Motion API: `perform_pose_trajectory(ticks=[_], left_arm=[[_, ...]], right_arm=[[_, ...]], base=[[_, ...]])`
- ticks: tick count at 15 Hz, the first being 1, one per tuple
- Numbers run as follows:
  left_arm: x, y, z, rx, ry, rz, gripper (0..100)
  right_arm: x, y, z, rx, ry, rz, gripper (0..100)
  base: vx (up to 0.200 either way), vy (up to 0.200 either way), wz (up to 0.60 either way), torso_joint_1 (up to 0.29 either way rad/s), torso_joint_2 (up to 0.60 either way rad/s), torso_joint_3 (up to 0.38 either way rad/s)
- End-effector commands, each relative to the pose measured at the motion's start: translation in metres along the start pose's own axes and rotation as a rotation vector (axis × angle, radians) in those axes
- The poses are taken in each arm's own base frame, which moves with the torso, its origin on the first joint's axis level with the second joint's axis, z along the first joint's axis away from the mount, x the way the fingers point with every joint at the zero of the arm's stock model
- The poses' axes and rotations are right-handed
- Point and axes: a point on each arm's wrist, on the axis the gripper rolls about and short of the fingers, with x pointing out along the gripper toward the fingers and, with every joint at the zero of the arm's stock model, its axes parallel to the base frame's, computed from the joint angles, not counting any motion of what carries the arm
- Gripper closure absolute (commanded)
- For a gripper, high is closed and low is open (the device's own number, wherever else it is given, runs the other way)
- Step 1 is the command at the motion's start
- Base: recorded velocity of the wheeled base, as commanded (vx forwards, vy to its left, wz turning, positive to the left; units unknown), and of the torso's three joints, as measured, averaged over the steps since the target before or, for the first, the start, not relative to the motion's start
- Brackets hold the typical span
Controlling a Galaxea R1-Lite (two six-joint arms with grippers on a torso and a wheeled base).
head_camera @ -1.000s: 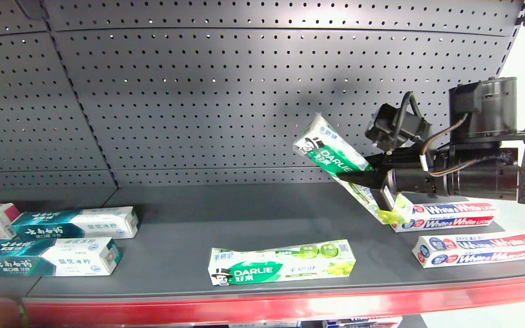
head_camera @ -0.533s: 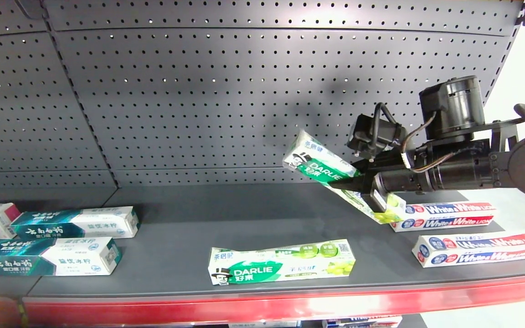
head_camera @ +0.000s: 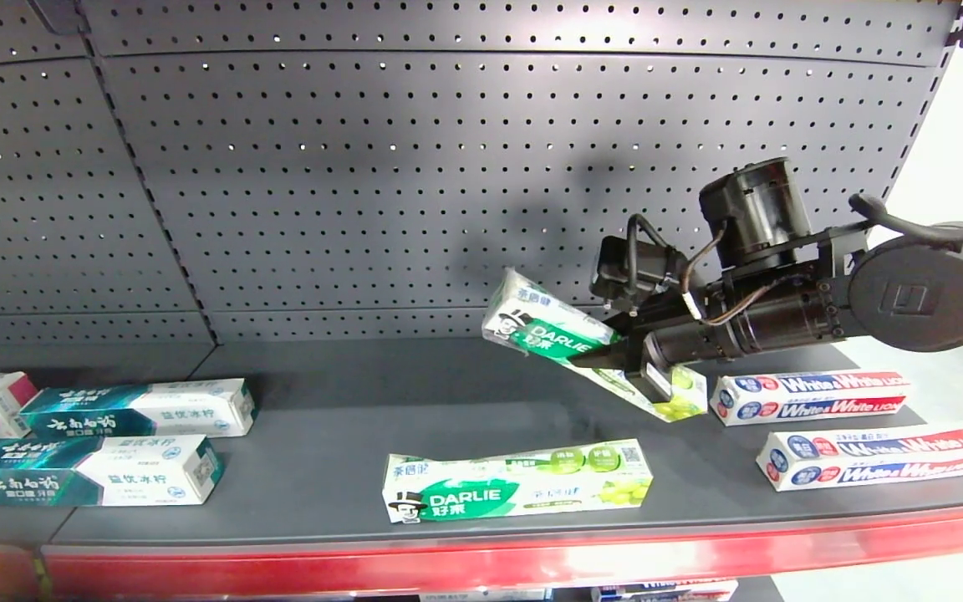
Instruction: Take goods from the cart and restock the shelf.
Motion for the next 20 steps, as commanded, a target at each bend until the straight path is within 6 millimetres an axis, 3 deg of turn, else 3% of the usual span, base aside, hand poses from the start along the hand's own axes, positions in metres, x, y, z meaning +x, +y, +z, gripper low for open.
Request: perform_pose_trajectory(ticks=[1,5,20], left_arm=[[0.0,0.0,0.0,-0.001,0.0,0.001,0],[0.0,0.0,0.0,-0.001,-0.001,0.001,0],[0.0,0.0,0.0,-0.001,-0.001,0.001,0]], right_arm=[[-0.005,-0.005,0.005,-0.016,0.004,0.0,100],[-0.006,-0.003,0.007,-0.018,0.013,0.042,100],[0.022,-0.006,0.005,-0.038,0.013,0.102,100]], base=[[0.0,0.0,0.0,0.0,0.0,0.0],[0.0,0.0,0.0,0.0,0.0,0.0],[0.0,0.0,0.0,0.0,0.0,0.0]])
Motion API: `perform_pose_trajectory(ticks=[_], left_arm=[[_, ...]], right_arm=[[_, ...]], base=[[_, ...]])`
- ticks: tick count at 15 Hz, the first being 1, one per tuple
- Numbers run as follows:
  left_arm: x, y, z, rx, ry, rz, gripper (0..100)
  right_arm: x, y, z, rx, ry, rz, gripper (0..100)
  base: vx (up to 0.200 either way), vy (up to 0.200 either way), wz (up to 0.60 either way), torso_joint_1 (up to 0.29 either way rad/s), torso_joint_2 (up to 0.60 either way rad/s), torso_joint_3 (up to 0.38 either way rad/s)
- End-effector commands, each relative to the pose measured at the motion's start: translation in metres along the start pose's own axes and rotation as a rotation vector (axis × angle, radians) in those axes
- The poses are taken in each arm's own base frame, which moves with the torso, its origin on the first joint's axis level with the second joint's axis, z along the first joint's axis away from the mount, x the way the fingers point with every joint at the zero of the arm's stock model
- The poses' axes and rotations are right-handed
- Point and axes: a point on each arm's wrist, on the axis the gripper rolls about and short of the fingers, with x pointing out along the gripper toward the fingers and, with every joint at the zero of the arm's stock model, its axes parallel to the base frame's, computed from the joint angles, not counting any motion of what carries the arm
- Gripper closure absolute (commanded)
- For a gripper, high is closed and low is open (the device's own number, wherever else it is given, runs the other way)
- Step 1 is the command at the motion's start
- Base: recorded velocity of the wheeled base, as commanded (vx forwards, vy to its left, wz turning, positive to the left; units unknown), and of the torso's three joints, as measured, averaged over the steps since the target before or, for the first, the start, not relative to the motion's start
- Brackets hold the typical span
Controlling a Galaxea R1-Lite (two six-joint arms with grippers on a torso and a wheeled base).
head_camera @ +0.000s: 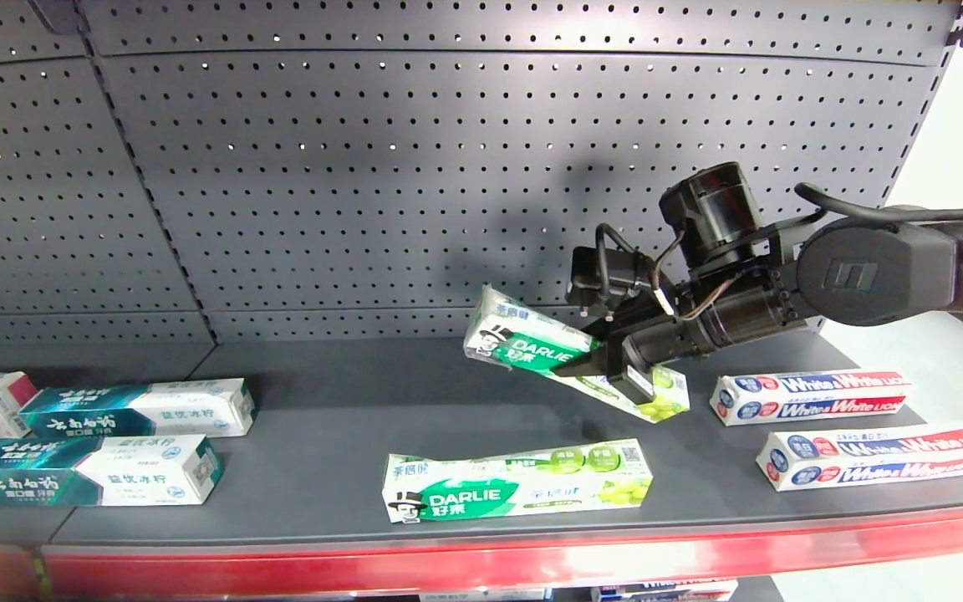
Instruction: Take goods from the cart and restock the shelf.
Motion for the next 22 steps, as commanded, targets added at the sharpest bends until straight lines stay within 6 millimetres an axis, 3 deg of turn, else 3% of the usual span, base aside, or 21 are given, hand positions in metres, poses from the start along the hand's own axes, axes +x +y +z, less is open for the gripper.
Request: perform_pose_trajectory(ticks=[1,11,22], left_arm=[[0.0,0.0,0.0,0.0,0.0,0.001,0],[0.0,0.0,0.0,0.0,-0.001,0.0,0],[0.0,0.0,0.0,0.0,0.0,0.001,0]], right_arm=[[0.0,0.0,0.001,-0.003,-0.003,-0.001,100],[0.006,0.003,0.0,-0.012,-0.021,0.029,100],[0.026,0.004,-0.008,-0.011,-0.005,0.065,100]], base=[[0.0,0.0,0.0,0.0,0.0,0.0],[0.0,0.0,0.0,0.0,0.0,0.0],[0.0,0.0,0.0,0.0,0.0,0.0]])
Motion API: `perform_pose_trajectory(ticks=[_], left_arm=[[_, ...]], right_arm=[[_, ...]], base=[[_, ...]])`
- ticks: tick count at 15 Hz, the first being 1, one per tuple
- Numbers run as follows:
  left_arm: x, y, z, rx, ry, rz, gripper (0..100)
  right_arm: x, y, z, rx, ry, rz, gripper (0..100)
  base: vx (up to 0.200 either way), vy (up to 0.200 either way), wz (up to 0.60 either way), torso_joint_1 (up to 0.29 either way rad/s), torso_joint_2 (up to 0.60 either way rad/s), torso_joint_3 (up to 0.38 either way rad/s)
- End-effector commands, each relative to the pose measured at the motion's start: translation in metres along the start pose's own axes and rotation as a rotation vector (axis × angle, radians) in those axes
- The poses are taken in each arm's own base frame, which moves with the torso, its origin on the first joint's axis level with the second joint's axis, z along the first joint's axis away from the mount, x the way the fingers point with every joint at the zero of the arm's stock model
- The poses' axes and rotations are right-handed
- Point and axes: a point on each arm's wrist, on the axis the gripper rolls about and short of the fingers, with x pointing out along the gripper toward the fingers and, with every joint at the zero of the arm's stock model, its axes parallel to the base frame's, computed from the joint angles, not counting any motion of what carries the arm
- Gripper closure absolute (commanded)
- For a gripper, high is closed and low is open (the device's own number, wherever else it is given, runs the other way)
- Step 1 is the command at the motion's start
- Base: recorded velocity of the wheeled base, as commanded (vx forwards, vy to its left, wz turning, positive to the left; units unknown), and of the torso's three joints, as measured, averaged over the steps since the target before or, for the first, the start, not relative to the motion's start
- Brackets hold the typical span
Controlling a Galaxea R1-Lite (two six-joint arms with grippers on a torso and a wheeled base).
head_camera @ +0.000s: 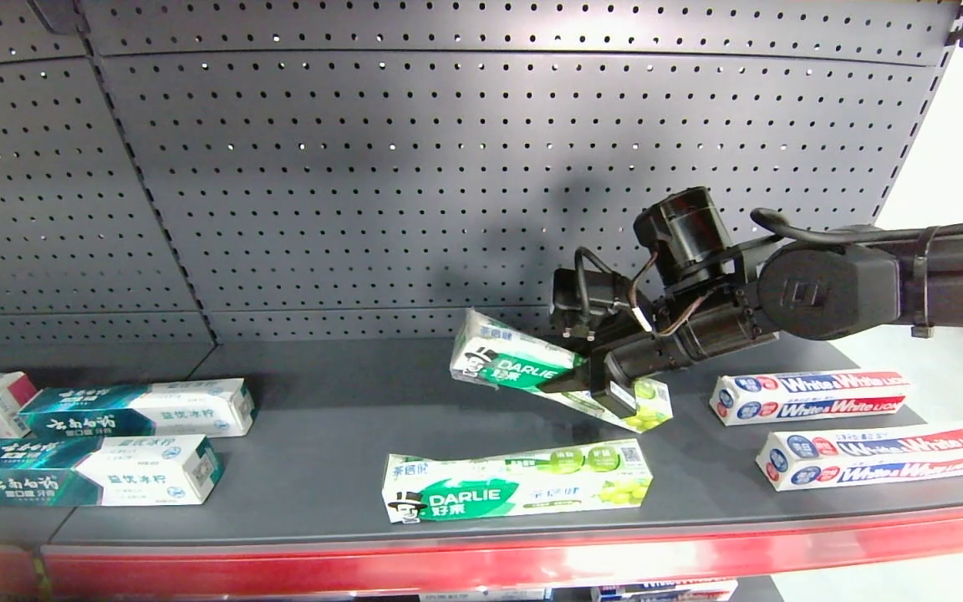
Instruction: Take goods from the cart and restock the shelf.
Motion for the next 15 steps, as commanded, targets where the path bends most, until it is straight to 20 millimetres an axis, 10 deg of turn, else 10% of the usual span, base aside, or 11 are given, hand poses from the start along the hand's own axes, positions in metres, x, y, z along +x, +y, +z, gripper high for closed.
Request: perform_pose_trajectory(ticks=[1,15], left_arm=[[0.0,0.0,0.0,0.0,-0.001,0.0,0],[0.0,0.0,0.0,0.0,-0.001,0.0,0]], right_arm=[[0.005,0.001,-0.001,0.001,0.004,0.011,100],[0.02,0.004,0.0,-0.002,-0.012,0.05,100]], base=[[0.0,0.0,0.0,0.0,0.0,0.0],[0.0,0.0,0.0,0.0,0.0,0.0]])
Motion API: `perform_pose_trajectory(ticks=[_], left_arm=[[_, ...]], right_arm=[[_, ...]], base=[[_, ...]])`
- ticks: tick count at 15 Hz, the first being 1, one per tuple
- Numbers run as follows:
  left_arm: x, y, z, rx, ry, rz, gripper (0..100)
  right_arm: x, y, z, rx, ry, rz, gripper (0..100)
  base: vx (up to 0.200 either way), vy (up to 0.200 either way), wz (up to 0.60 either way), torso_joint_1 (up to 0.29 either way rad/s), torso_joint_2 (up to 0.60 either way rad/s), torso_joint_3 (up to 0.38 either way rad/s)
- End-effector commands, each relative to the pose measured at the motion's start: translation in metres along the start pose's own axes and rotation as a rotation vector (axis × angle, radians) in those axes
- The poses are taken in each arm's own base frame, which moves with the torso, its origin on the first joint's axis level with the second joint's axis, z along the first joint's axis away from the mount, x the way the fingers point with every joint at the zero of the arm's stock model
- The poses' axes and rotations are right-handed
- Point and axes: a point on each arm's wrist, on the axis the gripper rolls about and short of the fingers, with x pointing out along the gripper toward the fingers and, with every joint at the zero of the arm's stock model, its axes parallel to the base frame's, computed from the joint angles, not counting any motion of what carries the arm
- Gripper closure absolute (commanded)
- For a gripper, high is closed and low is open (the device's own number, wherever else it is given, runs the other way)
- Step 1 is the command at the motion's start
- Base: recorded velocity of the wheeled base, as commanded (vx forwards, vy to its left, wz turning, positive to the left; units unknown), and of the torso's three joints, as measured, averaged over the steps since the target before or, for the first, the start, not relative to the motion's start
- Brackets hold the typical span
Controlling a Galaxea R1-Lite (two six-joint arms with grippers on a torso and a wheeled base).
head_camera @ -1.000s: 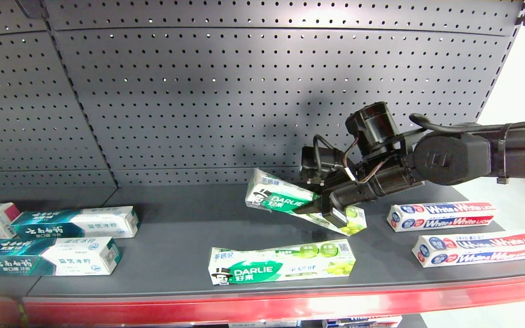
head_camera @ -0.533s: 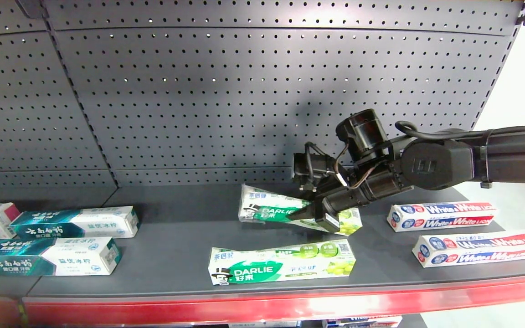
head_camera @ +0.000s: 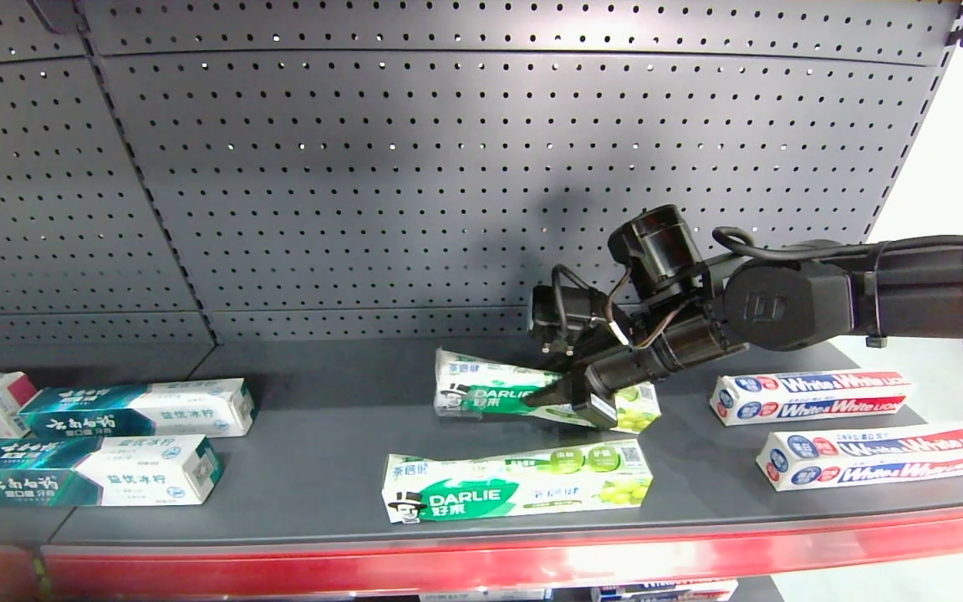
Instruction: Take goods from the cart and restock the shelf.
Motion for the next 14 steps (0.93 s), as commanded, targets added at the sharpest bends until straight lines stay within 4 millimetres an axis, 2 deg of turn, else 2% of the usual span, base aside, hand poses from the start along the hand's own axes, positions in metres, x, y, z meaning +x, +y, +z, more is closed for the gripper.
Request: perform_pose_trajectory(ticks=[1,12,13,14], left_arm=[[0.0,0.0,-0.0001,0.001,0.0,0.001,0],[0.0,0.0,-0.0001,0.0,0.0,0.001,0],[0.0,0.0,-0.0001,0.0,0.0,0.001,0],[0.0,0.0,-0.0001,0.0,0.0,0.001,0]], right_arm=[[-0.0001,0.0,0.0003,-0.001,-0.002,-0.001,100],[0.0047,0.0004,-0.0022,0.001,0.006,0.006,100],[0.0059,0.0003,-0.0029,0.003,0.007,0.007,0],[0.0063,-0.0004,-0.0026,0.001,0.005,0.001,0]], base=[[0.0,0.0,0.0,0.0,0.0,0.0],[0.0,0.0,0.0,0.0,0.0,0.0],[0.0,0.0,0.0,0.0,0.0,0.0],[0.0,0.0,0.0,0.0,0.0,0.0]])
